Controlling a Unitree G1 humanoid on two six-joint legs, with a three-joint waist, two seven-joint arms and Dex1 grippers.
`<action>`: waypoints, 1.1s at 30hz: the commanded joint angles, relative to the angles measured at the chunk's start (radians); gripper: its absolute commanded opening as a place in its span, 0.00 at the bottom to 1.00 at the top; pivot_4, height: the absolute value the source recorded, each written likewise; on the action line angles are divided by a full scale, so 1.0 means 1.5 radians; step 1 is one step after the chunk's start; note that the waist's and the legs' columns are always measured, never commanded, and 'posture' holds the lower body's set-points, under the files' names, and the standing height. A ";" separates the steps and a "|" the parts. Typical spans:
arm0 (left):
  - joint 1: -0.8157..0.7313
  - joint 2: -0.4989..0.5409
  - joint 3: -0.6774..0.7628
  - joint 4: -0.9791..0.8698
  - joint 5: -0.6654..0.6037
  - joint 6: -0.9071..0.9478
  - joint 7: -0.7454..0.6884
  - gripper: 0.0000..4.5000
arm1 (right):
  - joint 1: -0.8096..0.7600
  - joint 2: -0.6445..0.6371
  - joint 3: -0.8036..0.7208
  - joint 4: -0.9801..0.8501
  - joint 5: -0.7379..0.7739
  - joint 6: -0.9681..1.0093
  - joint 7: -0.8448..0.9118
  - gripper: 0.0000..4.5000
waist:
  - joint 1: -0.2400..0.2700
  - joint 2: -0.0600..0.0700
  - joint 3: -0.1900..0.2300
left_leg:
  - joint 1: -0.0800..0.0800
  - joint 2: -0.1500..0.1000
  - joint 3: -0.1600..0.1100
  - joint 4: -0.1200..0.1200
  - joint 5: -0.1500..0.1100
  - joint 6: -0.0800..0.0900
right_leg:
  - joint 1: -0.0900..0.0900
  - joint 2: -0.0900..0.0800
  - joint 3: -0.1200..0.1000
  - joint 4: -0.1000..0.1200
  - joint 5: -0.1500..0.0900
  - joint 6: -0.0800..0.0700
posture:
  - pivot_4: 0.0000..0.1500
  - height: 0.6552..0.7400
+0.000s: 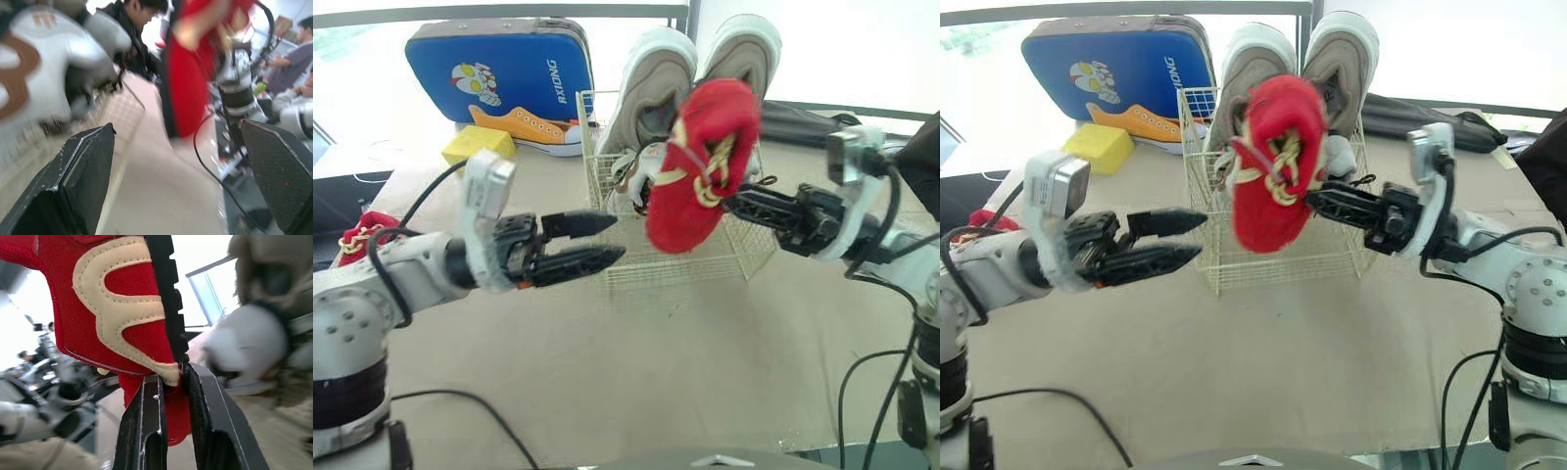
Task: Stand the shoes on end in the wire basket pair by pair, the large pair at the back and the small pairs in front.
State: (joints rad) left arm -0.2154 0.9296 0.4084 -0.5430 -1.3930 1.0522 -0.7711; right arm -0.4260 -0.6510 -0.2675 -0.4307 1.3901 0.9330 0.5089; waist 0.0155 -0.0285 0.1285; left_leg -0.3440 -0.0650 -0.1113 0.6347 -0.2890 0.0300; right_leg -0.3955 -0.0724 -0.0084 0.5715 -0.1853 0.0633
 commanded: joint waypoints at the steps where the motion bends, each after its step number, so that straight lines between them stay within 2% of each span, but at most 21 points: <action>1: 0.039 0.006 0.012 -0.089 0.043 -0.046 -0.009 0.99 | 0.057 -0.030 -0.039 -0.050 -0.157 -0.134 0.107 0.00 | 0.000 0.000 0.000 | 0.000 0.000 0.000 0.000 0.000 0.000 | 0.000 0.000 0.000 0.000 0.000 0.000 | 1.00 1.00; 4: 0.071 -0.017 0.000 -0.127 0.079 -0.086 -0.002 0.99 | 0.115 -0.051 -0.012 -0.025 -0.300 -0.243 0.179 0.00 | 0.000 0.000 0.000 | 0.001 0.001 0.002 0.000 0.000 0.000 | 0.000 0.000 0.001 0.000 -0.002 -0.002 | 1.00 1.00; 8: 0.093 -0.027 -0.014 -0.131 0.115 -0.119 -0.005 0.99 | 0.148 -0.061 0.024 0.008 -0.414 -0.338 0.249 0.00 | -0.001 0.000 0.000 | 0.001 0.002 0.004 0.000 -0.001 0.000 | 0.000 0.000 0.002 0.000 -0.002 -0.001 | 1.00 1.00; 12: 0.109 -0.035 -0.030 -0.127 0.150 -0.146 -0.015 0.99 | 0.122 -0.041 0.072 0.111 -0.532 -0.453 0.283 0.00 | -0.001 0.001 0.000 | 0.002 0.003 0.005 0.000 -0.001 0.000 | 0.000 0.000 0.002 0.000 -0.002 -0.002 | 1.00 1.00; 16: 0.118 -0.039 -0.041 -0.125 0.166 -0.163 -0.021 0.99 | 0.086 -0.020 0.120 0.198 -0.592 -0.523 0.336 0.00 | -0.002 0.001 0.000 | 0.002 0.003 0.006 0.000 0.000 0.000 | 0.000 0.000 0.003 0.000 -0.001 -0.003 | 1.00 1.00; 23: 0.137 -0.029 -0.047 -0.133 0.186 -0.179 -0.049 0.99 | 0.071 -0.031 0.182 0.303 -0.592 -0.489 0.465 0.00 | -0.001 0.000 -0.001 | 0.003 0.003 0.006 0.000 -0.001 0.001 | 0.001 0.001 0.003 0.000 0.000 -0.004 | 1.00 1.00; 27: 0.156 -0.017 -0.042 -0.148 0.200 -0.187 -0.053 0.99 | 0.039 -0.036 0.183 0.361 -0.606 -0.479 0.485 0.00 | 0.000 0.000 -0.002 | 0.004 0.003 0.006 0.000 -0.002 0.002 | 0.002 0.001 0.003 0.000 0.000 -0.004 | 1.00 1.00; 32: 0.203 -0.019 -0.009 -0.169 0.198 -0.194 -0.040 1.00 | 0.057 -0.042 0.144 0.326 -0.593 -0.468 0.458 0.46 | 0.000 -0.001 -0.002 | 0.004 0.003 0.006 0.000 -0.002 0.002 | 0.002 0.000 0.003 0.000 0.000 -0.004 | 1.00 1.00; 33: 0.215 -0.022 -0.002 -0.172 0.195 -0.195 -0.035 1.00 | 0.062 -0.042 0.129 0.308 -0.589 -0.463 0.438 0.59 | 0.001 -0.001 -0.002 | 0.004 0.003 0.006 0.000 -0.002 0.002 | 0.002 0.000 0.003 0.000 0.000 -0.004 | 1.00 1.00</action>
State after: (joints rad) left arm 0.0998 0.8963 0.3649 -0.7611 -1.0927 0.7816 -0.8298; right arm -0.3538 -0.6924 -0.0264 0.0244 0.5302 0.2149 1.2233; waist 0.0166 -0.0293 0.1258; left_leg -0.3384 -0.0604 -0.1022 0.6346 -0.2922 0.0322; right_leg -0.3920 -0.0725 -0.0032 0.5716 -0.1860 0.0575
